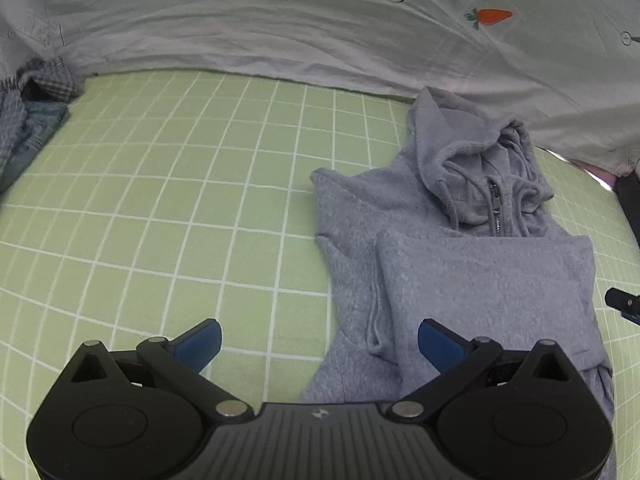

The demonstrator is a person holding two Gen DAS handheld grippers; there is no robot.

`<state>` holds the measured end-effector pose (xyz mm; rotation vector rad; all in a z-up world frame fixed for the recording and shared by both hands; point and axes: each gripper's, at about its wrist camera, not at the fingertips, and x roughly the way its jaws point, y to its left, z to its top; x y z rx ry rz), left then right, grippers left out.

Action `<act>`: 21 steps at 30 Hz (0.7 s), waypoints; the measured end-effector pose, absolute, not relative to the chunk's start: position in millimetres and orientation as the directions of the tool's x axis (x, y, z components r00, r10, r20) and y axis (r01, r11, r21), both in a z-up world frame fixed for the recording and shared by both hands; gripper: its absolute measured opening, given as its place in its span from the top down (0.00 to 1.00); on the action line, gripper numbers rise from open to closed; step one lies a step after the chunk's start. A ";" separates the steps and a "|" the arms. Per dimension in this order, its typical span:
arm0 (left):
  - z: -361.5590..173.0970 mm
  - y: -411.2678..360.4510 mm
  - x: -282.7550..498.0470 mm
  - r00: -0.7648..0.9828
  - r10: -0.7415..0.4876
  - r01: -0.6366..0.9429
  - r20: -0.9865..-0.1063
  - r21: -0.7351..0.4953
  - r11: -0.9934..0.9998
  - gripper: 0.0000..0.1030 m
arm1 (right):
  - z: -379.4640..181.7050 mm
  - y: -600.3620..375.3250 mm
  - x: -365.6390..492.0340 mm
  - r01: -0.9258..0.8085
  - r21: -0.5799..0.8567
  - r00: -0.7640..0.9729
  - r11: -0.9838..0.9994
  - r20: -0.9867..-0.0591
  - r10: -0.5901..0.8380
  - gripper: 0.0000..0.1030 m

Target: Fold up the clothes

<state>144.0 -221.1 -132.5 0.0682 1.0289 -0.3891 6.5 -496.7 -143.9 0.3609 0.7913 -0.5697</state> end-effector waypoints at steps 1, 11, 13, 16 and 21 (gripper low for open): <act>-128.3 -219.2 139.0 0.468 -0.280 0.347 -0.838 -0.117 0.930 0.00 | -141.4 -493.1 2.4 0.603 0.093 0.576 0.792 -0.738 -0.352 0.53; -113.0 -215.4 87.2 0.510 -0.242 0.316 -0.825 -0.082 0.945 0.00 | -147.9 -459.0 -39.0 0.532 0.075 0.561 0.844 -0.777 -0.285 0.00; -113.6 -216.9 81.1 0.508 -0.227 0.303 -0.831 -0.075 0.950 0.00 | -144.1 -461.0 -47.2 0.516 0.063 0.565 0.854 -0.775 -0.284 0.00; -113.5 -219.5 79.8 0.509 -0.209 0.278 -0.835 -0.070 0.958 0.00 | -140.1 -471.3 -50.7 0.509 0.031 0.558 0.860 -0.773 -0.302 0.00; -113.1 -234.0 100.4 0.525 -0.191 0.246 -0.829 -0.067 0.967 0.00 | -135.0 -500.3 -43.1 0.511 0.039 0.569 0.859 -0.765 -0.303 0.00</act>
